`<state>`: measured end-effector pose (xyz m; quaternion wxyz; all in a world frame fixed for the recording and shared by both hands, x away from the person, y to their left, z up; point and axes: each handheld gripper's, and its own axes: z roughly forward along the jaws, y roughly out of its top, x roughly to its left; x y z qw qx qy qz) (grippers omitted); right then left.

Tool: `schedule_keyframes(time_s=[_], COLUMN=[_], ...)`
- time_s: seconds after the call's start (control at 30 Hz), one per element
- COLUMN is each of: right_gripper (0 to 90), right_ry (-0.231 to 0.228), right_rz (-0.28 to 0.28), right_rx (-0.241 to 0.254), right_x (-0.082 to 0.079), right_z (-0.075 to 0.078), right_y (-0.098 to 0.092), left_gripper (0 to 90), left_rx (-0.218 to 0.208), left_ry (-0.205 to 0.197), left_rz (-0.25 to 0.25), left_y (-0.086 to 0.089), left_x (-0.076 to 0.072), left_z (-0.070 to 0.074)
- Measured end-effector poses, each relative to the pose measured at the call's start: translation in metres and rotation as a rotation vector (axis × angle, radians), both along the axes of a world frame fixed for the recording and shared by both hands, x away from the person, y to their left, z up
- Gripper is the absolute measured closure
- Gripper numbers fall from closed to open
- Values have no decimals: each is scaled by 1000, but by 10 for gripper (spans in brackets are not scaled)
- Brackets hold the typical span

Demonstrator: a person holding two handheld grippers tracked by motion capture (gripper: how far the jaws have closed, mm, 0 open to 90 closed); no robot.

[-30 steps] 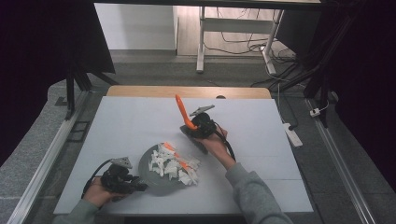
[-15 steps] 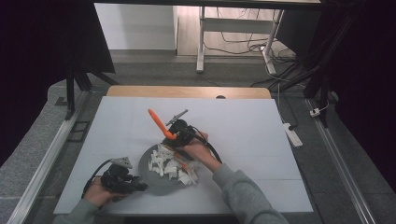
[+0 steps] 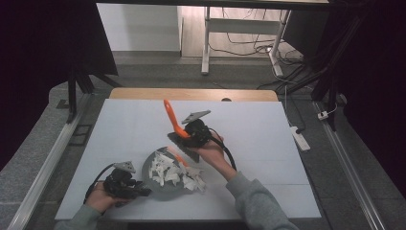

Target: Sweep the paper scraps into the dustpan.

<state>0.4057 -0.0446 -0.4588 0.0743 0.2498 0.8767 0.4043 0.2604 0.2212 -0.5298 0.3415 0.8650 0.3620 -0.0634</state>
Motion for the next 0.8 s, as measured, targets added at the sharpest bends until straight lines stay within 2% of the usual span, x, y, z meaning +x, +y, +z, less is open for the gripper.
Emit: schedule_keyframes(time_s=[0.13, 0.23, 0.57, 0.8], right_gripper=[715, 715, 715, 715], right_ry=[-13, -14, 12, 35], right_rz=[-45, -75, -167, -201], right_rx=[33, 36, 4, -25], right_x=[1, -1, -1, -8], right_z=[7, 6, -9, -16], right_y=[-23, -38, -71, -87], left_gripper=[609, 609, 609, 609], left_rx=[-1, 0, -1, -2], left_ry=[1, 1, 1, 3], left_rz=[2, 1, 3, -5], left_y=[0, 0, 0, 1], left_x=[0, 0, -1, -3], left_z=[0, 0, 0, 0])
